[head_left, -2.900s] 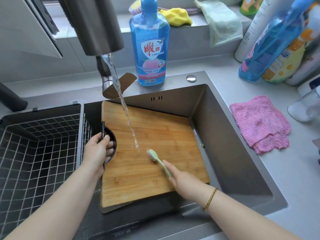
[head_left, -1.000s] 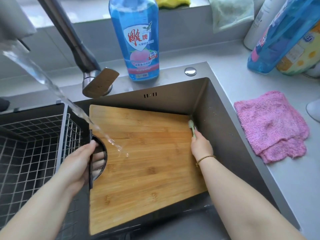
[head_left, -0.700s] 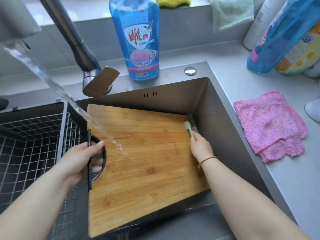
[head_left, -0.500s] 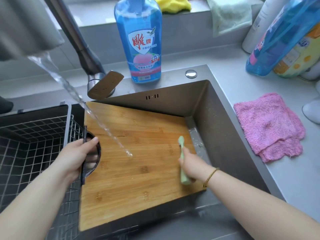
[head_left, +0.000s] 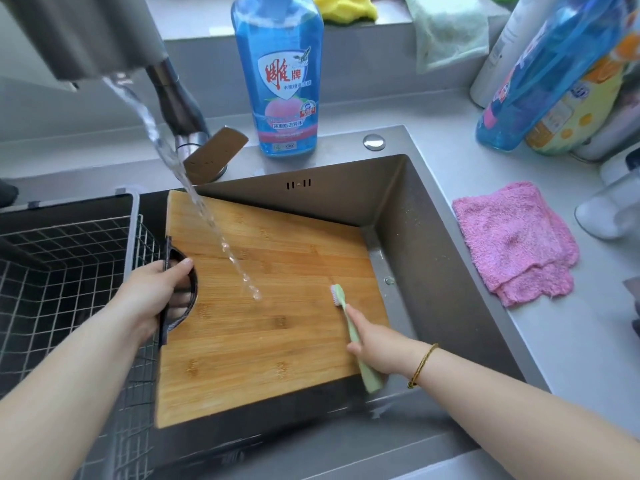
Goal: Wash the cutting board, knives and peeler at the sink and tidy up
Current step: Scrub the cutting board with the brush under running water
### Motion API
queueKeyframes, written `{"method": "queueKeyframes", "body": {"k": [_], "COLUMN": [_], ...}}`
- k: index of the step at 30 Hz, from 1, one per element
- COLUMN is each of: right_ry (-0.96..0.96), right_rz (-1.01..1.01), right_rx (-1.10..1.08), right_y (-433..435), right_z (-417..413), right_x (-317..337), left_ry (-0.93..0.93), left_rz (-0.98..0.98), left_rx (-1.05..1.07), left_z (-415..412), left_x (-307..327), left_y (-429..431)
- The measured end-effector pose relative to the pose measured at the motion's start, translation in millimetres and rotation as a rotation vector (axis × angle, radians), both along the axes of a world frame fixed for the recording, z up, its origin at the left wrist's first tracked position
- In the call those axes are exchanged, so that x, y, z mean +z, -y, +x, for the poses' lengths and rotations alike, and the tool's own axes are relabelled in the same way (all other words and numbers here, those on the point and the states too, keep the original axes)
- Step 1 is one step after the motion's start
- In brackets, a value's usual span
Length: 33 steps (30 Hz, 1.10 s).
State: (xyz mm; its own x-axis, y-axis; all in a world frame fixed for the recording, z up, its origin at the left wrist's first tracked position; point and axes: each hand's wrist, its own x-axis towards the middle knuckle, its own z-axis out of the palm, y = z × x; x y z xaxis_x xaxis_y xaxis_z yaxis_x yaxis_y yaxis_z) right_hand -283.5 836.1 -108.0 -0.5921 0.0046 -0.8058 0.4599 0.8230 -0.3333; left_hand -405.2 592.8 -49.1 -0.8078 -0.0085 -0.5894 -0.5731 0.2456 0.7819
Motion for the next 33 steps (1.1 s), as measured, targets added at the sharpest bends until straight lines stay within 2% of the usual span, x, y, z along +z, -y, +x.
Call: {"method": "queueKeyframes", "body": {"k": [4,9,14,19,22,24,26,30,33], "right_ry": [0.08,0.115,0.237,0.097,0.082,0.151,0.128,-0.096,-0.125], "right_rz": [0.087,-0.032,0.251,-0.043,0.07,0.19,0.165,-0.028,0.081], "right_rx": [0.035,0.244,0.222,0.242,0.232,0.152,0.122,0.171,0.039], "right_y": [-16,-12,-28,-7,-17,-29,-27,8,0], "right_z": [7,18,19,17,13,8,2,-14,-30], "right_x": [3,14,4,11,-2,-5,-2,0,-15], "left_ry": [0.004,0.03,0.057,0.068,0.078,0.08,0.079,0.079,0.081], "left_rz": [-0.016,-0.07,-0.099,-0.124,-0.124,-0.111,-0.099,-0.084,-0.082], "left_rx": [-0.01,-0.017,-0.046,-0.039,-0.045,-0.047,-0.051,-0.047,-0.054], "left_z": [2,-1,-3,-4,-4,-2,-2,-4,-3], "left_x": [2,2,2,-2,-2,-1,-2,-3,-3], "left_y": [-2,-1,-1,-1,-1,-1,0,-1,-1]}}
